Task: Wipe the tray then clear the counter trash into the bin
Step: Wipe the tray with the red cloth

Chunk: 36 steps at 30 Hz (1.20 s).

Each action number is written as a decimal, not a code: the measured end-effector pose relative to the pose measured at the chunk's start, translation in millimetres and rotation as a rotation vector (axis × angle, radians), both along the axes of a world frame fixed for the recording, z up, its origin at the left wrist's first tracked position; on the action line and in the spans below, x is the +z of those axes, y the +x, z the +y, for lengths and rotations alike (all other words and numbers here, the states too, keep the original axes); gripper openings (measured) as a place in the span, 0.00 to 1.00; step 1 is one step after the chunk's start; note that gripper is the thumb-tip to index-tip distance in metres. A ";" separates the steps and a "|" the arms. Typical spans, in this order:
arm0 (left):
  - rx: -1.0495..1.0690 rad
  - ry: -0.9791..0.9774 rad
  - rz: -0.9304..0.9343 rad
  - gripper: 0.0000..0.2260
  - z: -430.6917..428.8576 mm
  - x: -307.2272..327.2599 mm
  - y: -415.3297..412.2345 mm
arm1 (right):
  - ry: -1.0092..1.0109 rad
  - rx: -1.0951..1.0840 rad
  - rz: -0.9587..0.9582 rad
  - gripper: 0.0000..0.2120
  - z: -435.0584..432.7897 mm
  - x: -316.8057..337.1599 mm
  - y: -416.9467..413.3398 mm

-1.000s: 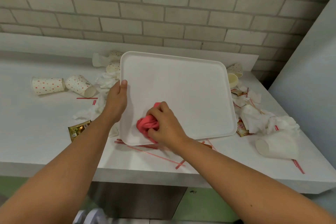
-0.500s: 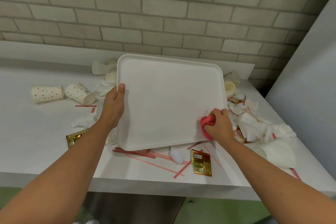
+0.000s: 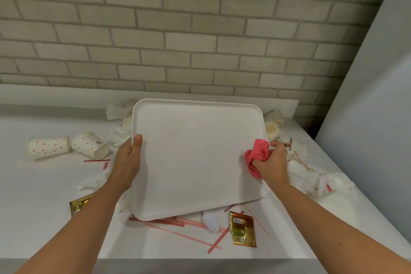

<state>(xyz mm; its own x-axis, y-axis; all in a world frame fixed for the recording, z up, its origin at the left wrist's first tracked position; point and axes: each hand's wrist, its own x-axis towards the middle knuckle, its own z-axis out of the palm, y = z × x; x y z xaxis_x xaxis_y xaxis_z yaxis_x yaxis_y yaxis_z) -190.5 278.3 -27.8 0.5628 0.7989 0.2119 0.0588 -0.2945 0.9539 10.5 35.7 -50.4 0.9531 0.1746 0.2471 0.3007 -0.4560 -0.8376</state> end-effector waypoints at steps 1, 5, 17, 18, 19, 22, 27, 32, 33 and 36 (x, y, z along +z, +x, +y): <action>0.006 -0.004 -0.002 0.19 -0.7 1.0 1.2 | 0.071 0.024 0.038 0.23 3.5 6.5 1.3; 0.005 0.004 -0.015 0.15 -7.5 3.1 5.0 | 0.273 0.078 0.080 0.21 22.4 28.7 3.2; -0.053 0.063 -0.052 0.13 -13.5 12.3 20.4 | 0.459 0.575 -0.023 0.07 116.2 64.5 -33.4; -0.050 0.076 -0.054 0.13 -14.1 12.3 21.5 | 0.381 0.594 -0.057 0.06 124.9 61.3 -36.8; -0.048 0.092 -0.054 0.13 -13.9 11.7 22.2 | 0.287 0.593 -0.105 0.08 130.6 56.8 -38.9; -0.063 0.132 -0.060 0.14 -13.3 10.1 22.2 | 0.014 0.585 -0.293 0.28 134.8 53.7 -61.9; -0.097 0.101 -0.100 0.15 -15.7 12.4 20.5 | -0.106 0.722 -0.614 0.30 153.6 56.5 -85.5; -0.096 0.046 -0.117 0.14 -19.3 10.3 15.1 | -0.194 0.761 -0.685 0.30 151.7 54.5 -80.2; -0.091 0.048 -0.118 0.15 -19.4 9.2 16.1 | -0.202 0.752 -0.699 0.30 150.6 55.6 -78.4; -0.077 0.062 -0.134 0.19 -21.9 10.9 19.0 | -0.192 0.709 -0.723 0.31 146.2 58.8 -75.1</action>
<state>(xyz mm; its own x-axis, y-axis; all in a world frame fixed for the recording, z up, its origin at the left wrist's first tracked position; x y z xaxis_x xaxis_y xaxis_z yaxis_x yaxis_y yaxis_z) -171.5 256.4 -16.9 0.5849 0.7380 0.3366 -0.0929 -0.3513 0.9317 -64.6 181.9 8.4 0.2503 0.7360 0.6291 0.9559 -0.0847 -0.2812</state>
